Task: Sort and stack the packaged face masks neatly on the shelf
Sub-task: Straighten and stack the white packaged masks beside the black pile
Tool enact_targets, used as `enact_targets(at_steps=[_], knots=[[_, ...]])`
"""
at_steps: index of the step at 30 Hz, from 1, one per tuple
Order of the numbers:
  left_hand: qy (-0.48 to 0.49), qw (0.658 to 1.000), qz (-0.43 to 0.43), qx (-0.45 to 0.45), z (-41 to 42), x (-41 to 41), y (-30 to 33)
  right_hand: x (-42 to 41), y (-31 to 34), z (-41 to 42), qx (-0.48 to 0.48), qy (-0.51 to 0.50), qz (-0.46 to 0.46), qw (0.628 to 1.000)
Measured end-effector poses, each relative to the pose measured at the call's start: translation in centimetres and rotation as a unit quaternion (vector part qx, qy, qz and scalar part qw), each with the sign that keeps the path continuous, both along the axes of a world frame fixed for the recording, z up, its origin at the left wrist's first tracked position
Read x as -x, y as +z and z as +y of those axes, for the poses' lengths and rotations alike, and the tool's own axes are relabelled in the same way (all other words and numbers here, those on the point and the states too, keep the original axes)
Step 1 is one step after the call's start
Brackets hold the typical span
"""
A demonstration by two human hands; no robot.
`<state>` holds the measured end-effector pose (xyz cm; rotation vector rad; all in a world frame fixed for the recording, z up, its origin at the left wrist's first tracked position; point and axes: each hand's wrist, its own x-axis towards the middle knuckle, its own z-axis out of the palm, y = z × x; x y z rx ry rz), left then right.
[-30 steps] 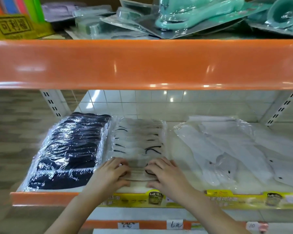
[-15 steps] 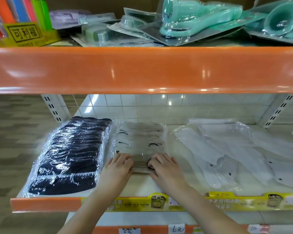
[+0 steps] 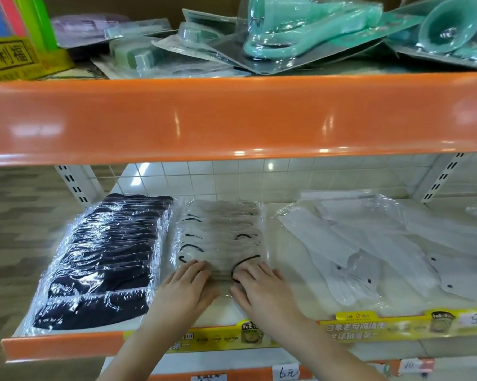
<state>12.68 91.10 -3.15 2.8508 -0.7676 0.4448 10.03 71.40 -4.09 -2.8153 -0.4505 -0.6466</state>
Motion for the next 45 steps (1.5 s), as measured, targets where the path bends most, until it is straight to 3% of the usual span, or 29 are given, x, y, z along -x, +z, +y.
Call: enact_targets(at_steps=[7, 15, 17, 23, 27, 32, 40, 45], knots=[[0.075, 0.994, -0.071, 0.018, -2.4, 0.1, 0.3, -0.2, 0.5, -0.4, -0.025, 0.021, 0.034, 0.999], [0.068, 0.996, -0.035, 0.038, -8.8, -0.3, 2.7, -1.0, 2.1, -5.8, -0.066, -0.028, 0.015, 0.997], [0.056, 0.998, 0.011, 0.038, -11.4, -0.8, 3.4, -1.3, 2.3, -8.4, -0.071, -0.063, 0.016, 0.995], [0.029, 0.994, 0.107, 0.024, -19.9, -2.0, 3.5, -2.7, 3.0, -15.4, 0.006, -0.158, 0.206, 0.966], [-0.014, 0.993, 0.116, 0.032, -23.8, -3.0, 3.1, -3.0, 2.9, -19.0, 0.01, -0.19, 0.185, 0.964], [-0.044, 0.986, 0.151, -0.054, -26.2, -3.4, 2.4, -3.1, 2.5, -22.5, 0.023, -0.226, 0.211, 0.951], [0.017, 0.99, 0.101, -0.1, -26.8, -3.7, 2.5, -2.1, 3.5, -26.1, 0.018, -0.211, 0.212, 0.954], [0.09, 0.982, 0.106, -0.125, -27.5, -5.3, 3.9, -3.9, 5.1, -28.1, -0.046, -0.174, 0.096, 0.979]])
